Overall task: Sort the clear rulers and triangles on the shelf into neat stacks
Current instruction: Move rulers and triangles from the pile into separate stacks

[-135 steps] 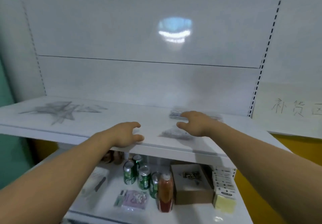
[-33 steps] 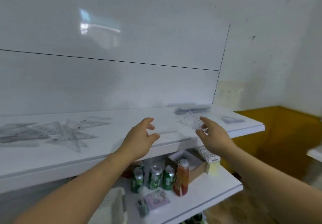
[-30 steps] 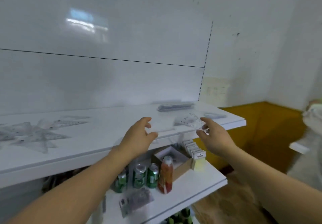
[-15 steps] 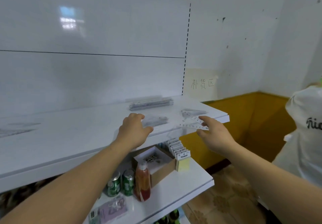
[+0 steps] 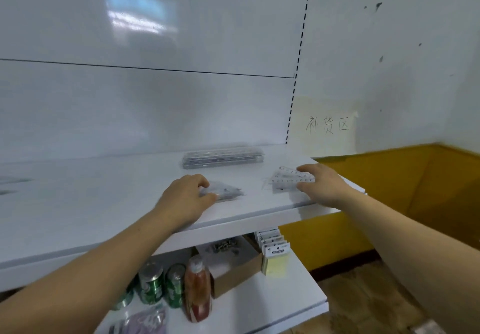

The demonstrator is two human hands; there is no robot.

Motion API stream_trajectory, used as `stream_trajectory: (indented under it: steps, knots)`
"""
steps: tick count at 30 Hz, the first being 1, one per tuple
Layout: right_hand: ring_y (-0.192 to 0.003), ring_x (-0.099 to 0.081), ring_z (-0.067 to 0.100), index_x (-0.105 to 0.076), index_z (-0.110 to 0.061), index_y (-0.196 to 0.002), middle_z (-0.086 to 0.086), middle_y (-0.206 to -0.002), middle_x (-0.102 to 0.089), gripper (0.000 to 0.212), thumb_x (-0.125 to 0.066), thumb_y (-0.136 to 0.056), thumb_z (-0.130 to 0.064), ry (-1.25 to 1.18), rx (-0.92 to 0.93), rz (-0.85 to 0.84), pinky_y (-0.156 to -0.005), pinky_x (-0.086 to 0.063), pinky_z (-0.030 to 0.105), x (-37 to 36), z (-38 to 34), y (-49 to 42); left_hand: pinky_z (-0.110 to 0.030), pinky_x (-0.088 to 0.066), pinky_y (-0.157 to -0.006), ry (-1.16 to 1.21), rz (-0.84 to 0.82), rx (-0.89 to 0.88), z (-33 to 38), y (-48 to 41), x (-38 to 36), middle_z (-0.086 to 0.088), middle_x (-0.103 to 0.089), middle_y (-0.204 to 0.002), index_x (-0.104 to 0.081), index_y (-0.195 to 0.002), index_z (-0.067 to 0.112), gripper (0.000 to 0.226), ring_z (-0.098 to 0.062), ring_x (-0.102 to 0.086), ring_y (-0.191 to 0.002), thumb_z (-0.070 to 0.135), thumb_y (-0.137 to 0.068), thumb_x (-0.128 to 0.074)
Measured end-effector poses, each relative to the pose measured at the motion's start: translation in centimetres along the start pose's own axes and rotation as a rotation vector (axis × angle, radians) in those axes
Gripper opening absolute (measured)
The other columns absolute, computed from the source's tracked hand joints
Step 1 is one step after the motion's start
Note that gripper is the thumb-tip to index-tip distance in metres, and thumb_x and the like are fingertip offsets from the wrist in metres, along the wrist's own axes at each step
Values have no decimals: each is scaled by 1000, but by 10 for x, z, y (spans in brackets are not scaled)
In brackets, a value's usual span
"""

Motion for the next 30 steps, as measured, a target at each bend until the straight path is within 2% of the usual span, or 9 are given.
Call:
stream_trajectory:
  steps: [4, 9, 11, 14, 18, 22, 26, 30]
  knots:
    - [-128, -44, 24, -42, -24, -140, 3, -144, -45, 48, -49, -94, -33, 74, 81, -144, -105, -34, 34, -9, 10, -20, -27, -40, -84, 0, 31, 54, 2, 3, 2, 1, -58, -125, -57, -121, 25, 40, -17, -55, -108, 45, -86, -59]
    - [-117, -51, 25, -45, -26, -138, 6, -133, -51, 45, -46, -95, -38, 148, 205, -173, -100, -41, 36, -9, 17, -31, -28, -42, -87, -66, 28, 132, 7, 10, 4, 0, -58, -128, -55, -124, 25, 43, -16, -55, -109, 47, -86, -59]
    - [-120, -49, 25, -42, -27, -139, 6, -136, -49, 49, -49, -93, -39, 156, 238, -212, -102, -40, 37, -7, 17, -32, -28, -41, -89, -77, 11, 171, 13, 12, 5, -1, -54, -133, -51, -129, 23, 50, -18, -53, -113, 47, -86, -58]
    - [-132, -38, 24, -36, -27, -143, 2, -147, -38, 60, -53, -89, -45, 171, 316, -244, -110, -32, 39, -2, 6, -33, -31, -37, -100, -134, -31, 220, 20, 17, 6, -1, -42, -145, -40, -139, 22, 61, -20, -44, -127, 49, -87, -57]
    - [-139, -30, 23, -30, -23, -147, 3, -154, -29, 65, -51, -91, -50, 166, 455, -285, -112, -24, 35, -4, -38, -30, -30, -31, -105, -175, -46, 268, 23, 34, 14, -2, -37, -148, -37, -141, 20, 63, -20, -40, -132, 45, -88, -59]
    - [-141, -27, 25, -27, -21, -148, 3, -156, -25, 68, -44, -92, -55, 163, 577, -319, -115, -24, 38, -22, -103, -16, -30, -28, -108, -215, -59, 321, 12, 63, 25, 0, -33, -151, -33, -144, 21, 68, -20, -36, -135, 49, -87, -58]
    - [-141, -26, 25, -25, -21, -149, 2, -157, -23, 68, -41, -93, -57, 167, 704, -391, -113, -23, 37, -51, -170, 10, -32, -29, -111, -226, -55, 414, -21, 98, 46, 0, -30, -153, -29, -146, 21, 71, -20, -36, -135, 51, -87, -56]
    - [-141, -26, 25, -24, -20, -149, 5, -156, -23, 67, -40, -94, -55, 164, 808, -436, -112, -24, 35, -79, -240, 41, -37, -33, -109, -266, -9, 511, -68, 140, 79, -1, -36, -149, -32, -144, 21, 69, -21, -40, -131, 53, -87, -54]
Point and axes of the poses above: each hand's wrist, its own y-axis away from the middle knuckle, its own x-axis out of the back of the hand, z = x × y, the point moved 6 cm from there along -y, towards the middle knuckle
